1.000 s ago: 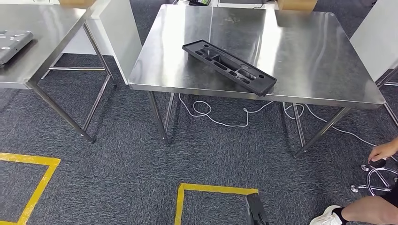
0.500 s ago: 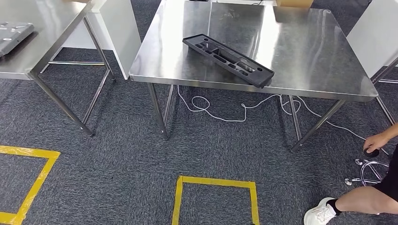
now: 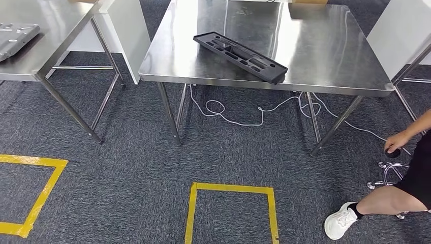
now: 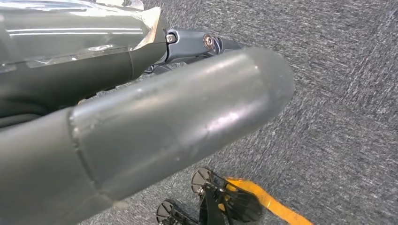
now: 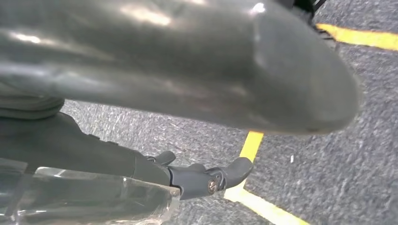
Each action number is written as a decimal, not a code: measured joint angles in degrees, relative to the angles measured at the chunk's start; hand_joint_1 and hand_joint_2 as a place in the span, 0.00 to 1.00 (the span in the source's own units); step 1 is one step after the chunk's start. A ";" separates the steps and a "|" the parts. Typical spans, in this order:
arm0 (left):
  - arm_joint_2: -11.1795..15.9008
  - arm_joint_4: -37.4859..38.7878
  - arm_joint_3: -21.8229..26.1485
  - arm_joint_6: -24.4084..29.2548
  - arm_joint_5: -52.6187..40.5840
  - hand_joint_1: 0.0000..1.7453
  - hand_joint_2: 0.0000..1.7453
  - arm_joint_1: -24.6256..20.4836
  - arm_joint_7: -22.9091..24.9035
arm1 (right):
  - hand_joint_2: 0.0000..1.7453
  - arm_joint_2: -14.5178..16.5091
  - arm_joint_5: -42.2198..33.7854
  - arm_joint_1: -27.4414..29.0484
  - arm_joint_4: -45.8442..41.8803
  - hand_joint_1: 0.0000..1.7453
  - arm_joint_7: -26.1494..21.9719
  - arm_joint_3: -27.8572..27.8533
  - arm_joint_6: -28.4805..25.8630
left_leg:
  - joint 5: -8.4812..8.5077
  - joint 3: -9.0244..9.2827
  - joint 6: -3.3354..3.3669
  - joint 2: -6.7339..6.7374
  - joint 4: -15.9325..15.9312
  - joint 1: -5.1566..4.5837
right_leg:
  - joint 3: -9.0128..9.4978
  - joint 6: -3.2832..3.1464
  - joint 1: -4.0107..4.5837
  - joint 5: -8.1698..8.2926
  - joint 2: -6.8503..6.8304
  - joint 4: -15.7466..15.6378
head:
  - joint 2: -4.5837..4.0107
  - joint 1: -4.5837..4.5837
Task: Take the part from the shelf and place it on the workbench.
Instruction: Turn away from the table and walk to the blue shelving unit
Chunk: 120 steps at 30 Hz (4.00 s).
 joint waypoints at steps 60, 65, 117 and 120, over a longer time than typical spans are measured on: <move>-0.39 -0.43 -0.09 2.19 -1.05 0.00 0.00 -0.06 -1.79 | 0.00 0.86 1.83 0.00 0.59 0.00 -0.40 1.41 -0.25 | 3.17 -2.95 -0.26 0.69 -0.42 0.15 | 4.46 -0.94 1.05 -2.91 -0.10 -1.82 | 0.00 0.29; -0.37 -0.37 -0.77 2.90 -1.14 0.00 0.00 0.08 -1.44 | 0.00 1.40 1.94 0.55 0.82 0.00 0.08 1.62 -0.94 | -6.05 -5.76 -1.47 0.30 8.26 0.85 | 1.70 -3.73 0.36 -0.34 -0.76 -1.33 | 0.01 -0.21; 0.46 -0.37 -2.51 3.96 -1.55 0.00 0.00 -0.41 -0.16 | 0.00 1.91 2.96 0.54 1.10 0.00 1.38 3.34 -1.73 | -3.56 3.59 0.93 4.61 -0.50 0.52 | -6.60 0.22 0.16 -0.20 -1.77 7.37 | 0.01 0.90; 0.46 -0.37 -2.60 3.97 -1.55 0.00 0.00 -0.47 -0.18 | 0.00 1.82 3.02 0.33 1.10 0.00 1.37 3.34 -1.73 | -3.79 4.12 0.04 6.30 -0.38 0.10 | -3.60 -0.26 0.75 1.93 -3.84 1.26 | 0.01 0.87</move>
